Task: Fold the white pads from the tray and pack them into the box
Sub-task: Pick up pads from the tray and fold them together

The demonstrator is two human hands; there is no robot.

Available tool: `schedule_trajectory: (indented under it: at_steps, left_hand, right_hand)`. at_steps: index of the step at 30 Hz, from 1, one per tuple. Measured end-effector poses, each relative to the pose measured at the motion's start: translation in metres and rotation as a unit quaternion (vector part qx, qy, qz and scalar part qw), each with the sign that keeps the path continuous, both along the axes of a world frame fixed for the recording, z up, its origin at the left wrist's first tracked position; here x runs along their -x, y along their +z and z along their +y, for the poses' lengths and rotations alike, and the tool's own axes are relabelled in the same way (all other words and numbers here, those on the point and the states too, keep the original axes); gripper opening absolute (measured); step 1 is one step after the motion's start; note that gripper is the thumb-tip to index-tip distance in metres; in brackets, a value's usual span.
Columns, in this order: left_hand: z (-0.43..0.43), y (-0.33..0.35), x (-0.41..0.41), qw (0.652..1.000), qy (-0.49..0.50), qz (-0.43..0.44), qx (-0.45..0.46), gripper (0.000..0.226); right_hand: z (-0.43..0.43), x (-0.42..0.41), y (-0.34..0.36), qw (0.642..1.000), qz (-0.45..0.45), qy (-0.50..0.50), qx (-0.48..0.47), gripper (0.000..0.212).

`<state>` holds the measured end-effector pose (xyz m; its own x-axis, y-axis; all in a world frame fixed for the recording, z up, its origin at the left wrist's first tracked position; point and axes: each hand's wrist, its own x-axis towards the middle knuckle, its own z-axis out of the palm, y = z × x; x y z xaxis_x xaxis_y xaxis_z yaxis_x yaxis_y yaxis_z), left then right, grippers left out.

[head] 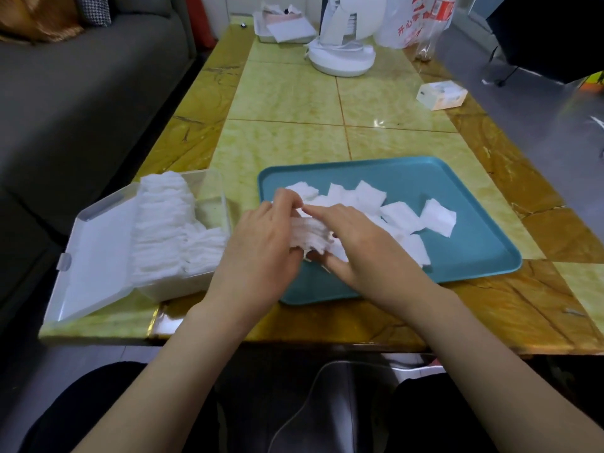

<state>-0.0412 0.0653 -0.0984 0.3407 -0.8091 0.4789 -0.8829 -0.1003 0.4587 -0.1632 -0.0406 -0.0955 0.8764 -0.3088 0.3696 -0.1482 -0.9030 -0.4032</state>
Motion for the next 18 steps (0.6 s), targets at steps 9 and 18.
schedule_trajectory:
  at_steps: [9, 18]
  left_hand:
    - [0.052, 0.019, -0.058, 0.988, 0.135, -0.009, -0.076, 0.036]
    - [0.063, -0.002, -0.074, 0.970, 0.119, -0.101, -0.188, 0.075]
  right_hand:
    - [0.009, -0.038, 0.033, 0.970, -0.125, -0.066, -0.196, 0.017]
    - [0.033, -0.123, 0.041, 0.995, -0.023, 0.009, -0.102, 0.011]
